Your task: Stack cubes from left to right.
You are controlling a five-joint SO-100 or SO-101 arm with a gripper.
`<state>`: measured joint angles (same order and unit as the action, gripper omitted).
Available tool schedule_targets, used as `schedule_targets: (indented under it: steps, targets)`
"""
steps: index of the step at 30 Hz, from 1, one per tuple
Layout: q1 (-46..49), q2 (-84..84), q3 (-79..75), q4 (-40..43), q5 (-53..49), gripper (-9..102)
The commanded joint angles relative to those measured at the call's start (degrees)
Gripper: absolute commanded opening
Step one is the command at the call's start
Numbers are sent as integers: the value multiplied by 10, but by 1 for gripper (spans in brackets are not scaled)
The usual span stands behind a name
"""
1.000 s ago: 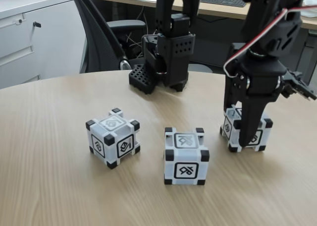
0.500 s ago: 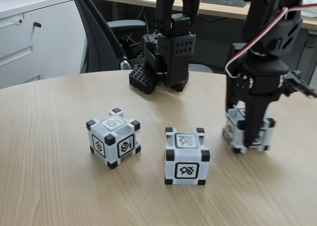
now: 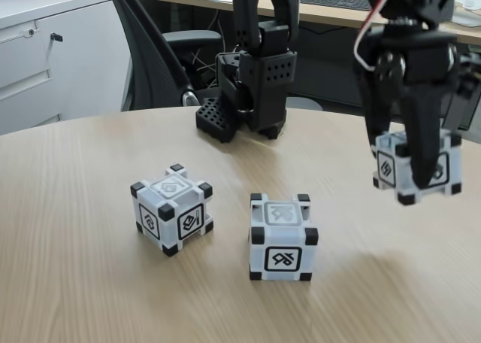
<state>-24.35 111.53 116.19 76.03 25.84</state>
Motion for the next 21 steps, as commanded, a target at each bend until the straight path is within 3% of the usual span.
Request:
schedule_targets:
  steps: [1,21]
  targets:
    - [8,53,-13,-4,-14,0]
    - [319,74,-12,-4,-199,0]
